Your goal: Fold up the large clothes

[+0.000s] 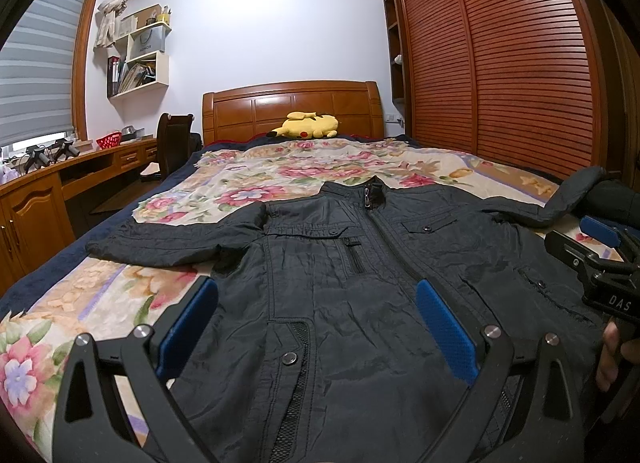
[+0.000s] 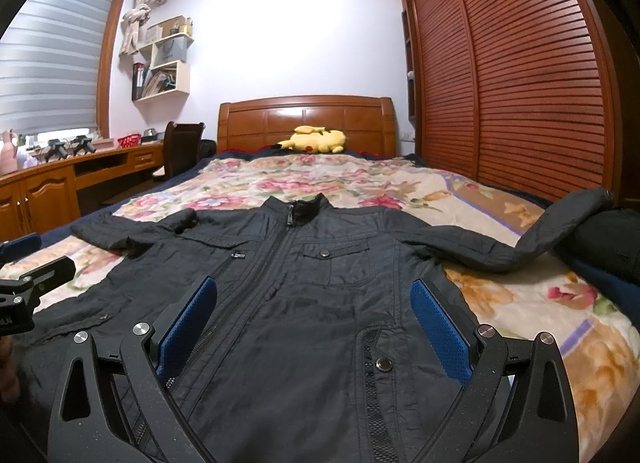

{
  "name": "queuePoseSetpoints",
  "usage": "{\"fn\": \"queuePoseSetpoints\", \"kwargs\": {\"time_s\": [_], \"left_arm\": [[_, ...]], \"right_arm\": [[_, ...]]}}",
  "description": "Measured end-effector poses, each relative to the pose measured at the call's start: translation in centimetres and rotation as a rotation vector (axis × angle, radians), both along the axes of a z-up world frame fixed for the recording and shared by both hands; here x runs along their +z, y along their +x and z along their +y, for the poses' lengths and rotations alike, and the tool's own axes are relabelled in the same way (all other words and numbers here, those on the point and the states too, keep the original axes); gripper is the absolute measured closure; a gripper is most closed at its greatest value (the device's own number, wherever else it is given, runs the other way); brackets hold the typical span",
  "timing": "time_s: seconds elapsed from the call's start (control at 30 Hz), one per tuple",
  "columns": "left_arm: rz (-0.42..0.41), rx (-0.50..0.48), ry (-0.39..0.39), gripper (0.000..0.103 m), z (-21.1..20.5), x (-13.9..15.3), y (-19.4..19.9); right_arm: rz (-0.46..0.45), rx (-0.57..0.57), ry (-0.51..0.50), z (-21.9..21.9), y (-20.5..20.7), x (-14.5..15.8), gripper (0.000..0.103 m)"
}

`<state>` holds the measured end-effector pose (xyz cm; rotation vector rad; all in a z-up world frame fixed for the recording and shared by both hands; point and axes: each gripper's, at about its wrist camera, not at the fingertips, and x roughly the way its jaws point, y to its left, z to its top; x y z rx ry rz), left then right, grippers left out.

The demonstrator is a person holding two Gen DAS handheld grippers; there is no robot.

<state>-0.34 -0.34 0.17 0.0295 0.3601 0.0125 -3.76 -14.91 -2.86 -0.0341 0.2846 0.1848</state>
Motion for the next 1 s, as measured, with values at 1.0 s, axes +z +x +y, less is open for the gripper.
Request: {"fn": "queuePoseSetpoints", "kwargs": {"time_s": [1.0], "left_arm": [[0.002,0.000,-0.004,0.003,-0.33,0.09,0.08]], "right_arm": [[0.001,-0.001,0.006,-0.20,-0.05,0.14,0.004]]}}
